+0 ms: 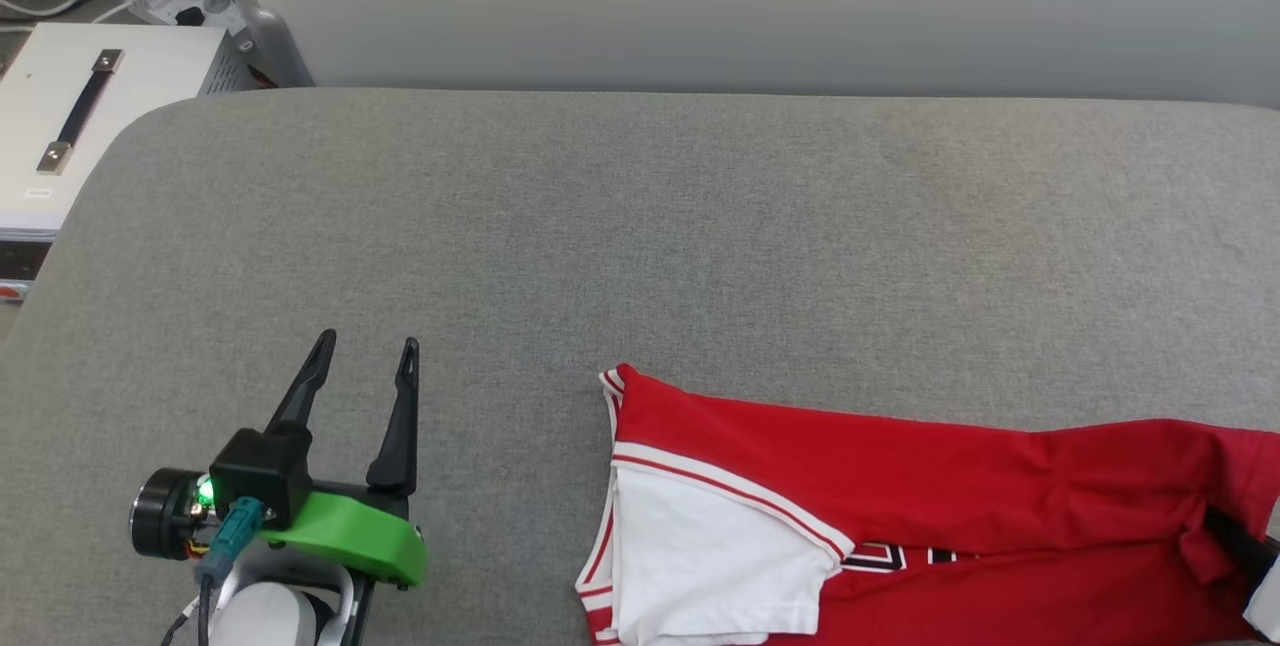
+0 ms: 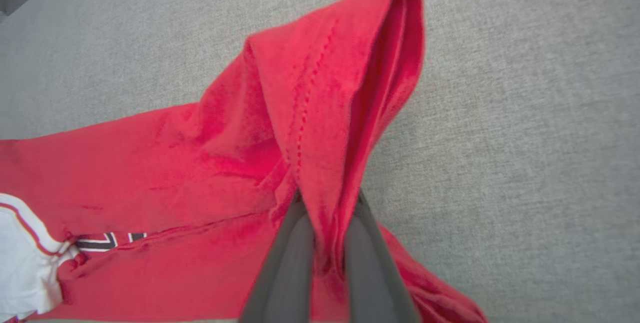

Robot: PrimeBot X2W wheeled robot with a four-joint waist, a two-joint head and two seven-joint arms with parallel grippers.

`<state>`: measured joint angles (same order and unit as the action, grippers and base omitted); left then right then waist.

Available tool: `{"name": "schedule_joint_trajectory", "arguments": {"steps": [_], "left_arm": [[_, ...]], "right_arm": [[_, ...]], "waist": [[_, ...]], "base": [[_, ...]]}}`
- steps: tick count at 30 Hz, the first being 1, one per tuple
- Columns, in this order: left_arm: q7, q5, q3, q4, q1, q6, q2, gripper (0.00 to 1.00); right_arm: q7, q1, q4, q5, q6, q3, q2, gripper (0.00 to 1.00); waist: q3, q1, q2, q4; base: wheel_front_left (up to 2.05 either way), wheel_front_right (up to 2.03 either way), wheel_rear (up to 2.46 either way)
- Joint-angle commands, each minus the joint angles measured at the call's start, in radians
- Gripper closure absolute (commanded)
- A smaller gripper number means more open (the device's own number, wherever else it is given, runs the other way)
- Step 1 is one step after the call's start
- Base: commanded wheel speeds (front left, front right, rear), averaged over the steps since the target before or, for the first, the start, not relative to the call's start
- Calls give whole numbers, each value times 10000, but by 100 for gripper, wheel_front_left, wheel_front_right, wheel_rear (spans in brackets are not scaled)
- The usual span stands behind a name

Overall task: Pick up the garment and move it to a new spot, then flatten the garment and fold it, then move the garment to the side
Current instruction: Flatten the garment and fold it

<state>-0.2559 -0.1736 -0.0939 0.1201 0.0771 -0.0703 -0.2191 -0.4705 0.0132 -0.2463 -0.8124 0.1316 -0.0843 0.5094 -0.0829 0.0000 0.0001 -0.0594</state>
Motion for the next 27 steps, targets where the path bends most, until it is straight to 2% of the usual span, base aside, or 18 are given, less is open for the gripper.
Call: {"name": "schedule_joint_trajectory", "arguments": {"steps": [1,15,21,27], "left_arm": [[-59,85,29,46,-155,-97,97,0],[-59,198,444,195,-628,-323,583,0],[-59,268,562,212,-679,-398,735,0],[-59,303,729,244,-676,-459,811,0]], "right_arm": [[-21,204,217,84,-9,-5,-93,100],[-1299,1339,2965,732,-9,780,-1137,100],[-2219,1006,3614,936,-9,1262,-2206,100],[-3005,402,3752,1205,-9,1823,-3631,100]], "waist": [[135,0,-1,-108],[851,0,-1,-561],[949,0,-1,-810],[920,0,-1,-1114]], "base": [[0,0,0],[0,0,0],[0,0,0],[0,0,0]]}}
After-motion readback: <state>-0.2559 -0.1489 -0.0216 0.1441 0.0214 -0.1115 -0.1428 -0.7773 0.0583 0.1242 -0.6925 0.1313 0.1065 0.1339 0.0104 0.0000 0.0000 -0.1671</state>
